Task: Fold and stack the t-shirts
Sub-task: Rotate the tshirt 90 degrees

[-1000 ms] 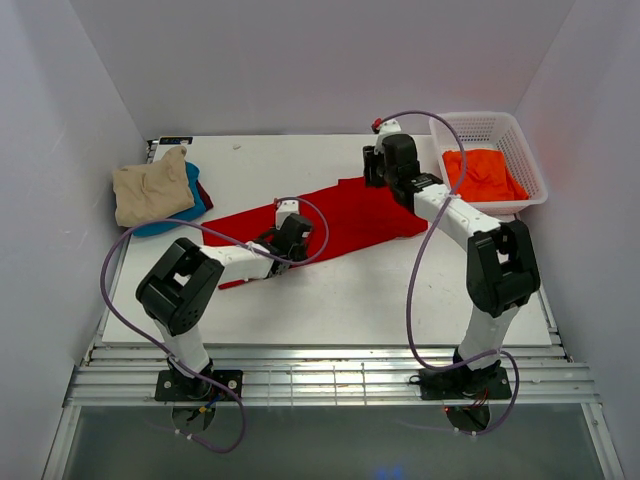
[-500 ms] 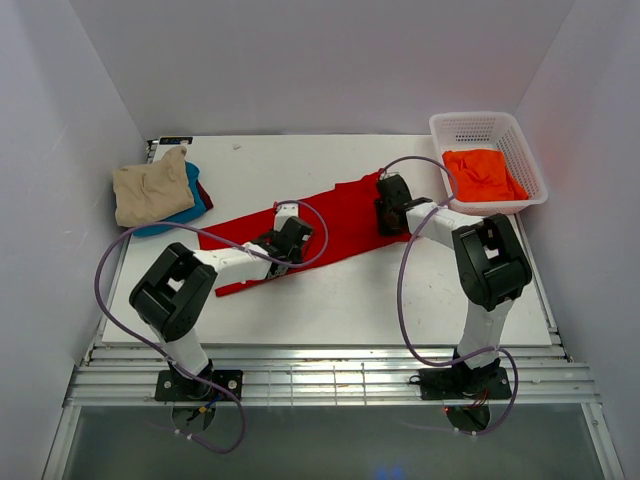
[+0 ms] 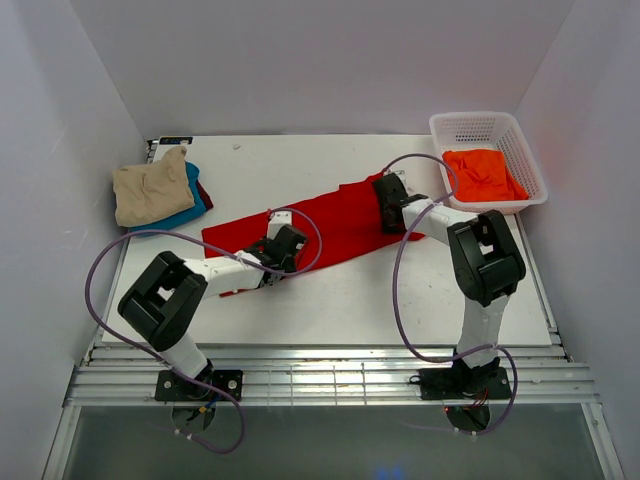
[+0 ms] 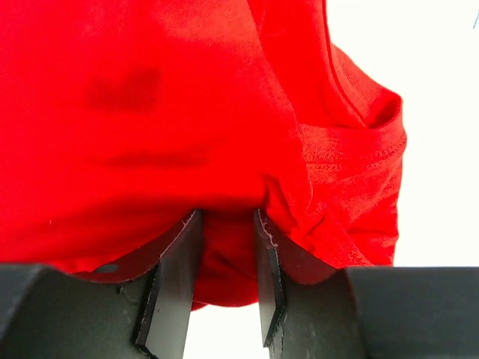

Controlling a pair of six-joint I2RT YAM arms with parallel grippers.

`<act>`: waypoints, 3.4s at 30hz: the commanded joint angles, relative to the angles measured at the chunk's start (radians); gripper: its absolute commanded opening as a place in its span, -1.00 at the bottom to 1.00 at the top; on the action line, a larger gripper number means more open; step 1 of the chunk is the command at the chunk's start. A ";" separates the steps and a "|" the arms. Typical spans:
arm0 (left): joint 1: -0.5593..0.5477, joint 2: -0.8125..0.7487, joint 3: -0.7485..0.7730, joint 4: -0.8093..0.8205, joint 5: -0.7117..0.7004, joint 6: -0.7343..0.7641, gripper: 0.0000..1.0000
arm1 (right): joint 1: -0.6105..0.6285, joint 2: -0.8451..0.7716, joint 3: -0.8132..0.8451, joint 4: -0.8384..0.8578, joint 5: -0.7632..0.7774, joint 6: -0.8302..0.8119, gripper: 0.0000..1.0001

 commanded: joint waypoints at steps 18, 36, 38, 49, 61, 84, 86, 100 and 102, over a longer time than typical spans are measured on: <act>-0.218 0.088 0.031 0.006 0.016 -0.259 -0.18 | -0.056 0.445 0.669 -0.171 -0.107 -0.070 -0.20; -0.407 0.300 0.353 -0.039 0.069 -0.361 -0.18 | -0.114 0.614 0.912 0.047 -0.705 -0.076 -0.10; -0.414 0.283 0.353 -0.039 0.066 -0.356 -0.18 | -0.123 0.627 0.927 0.100 -0.768 -0.047 -0.09; -0.416 0.203 0.458 0.047 -0.003 -0.147 -0.01 | -0.214 0.533 0.783 0.562 -0.999 0.140 -0.03; -0.411 -0.120 0.410 0.130 -0.221 0.113 0.37 | -0.180 -0.262 0.243 0.274 -0.575 -0.085 -0.03; -0.391 -0.371 -0.132 -0.200 -0.227 -0.316 0.36 | 0.495 -0.660 -0.584 0.239 -0.249 0.217 -0.10; -0.390 -0.381 -0.142 -0.216 -0.210 -0.338 0.36 | 0.541 -0.638 -0.595 0.256 -0.254 0.243 -0.19; -0.391 -0.573 -0.283 -0.273 -0.176 -0.451 0.25 | 0.736 -0.416 -0.467 0.274 -0.177 0.309 -0.84; -0.391 -0.587 -0.288 -0.287 -0.170 -0.461 0.25 | 0.759 -0.408 -0.455 0.268 -0.165 0.317 -0.84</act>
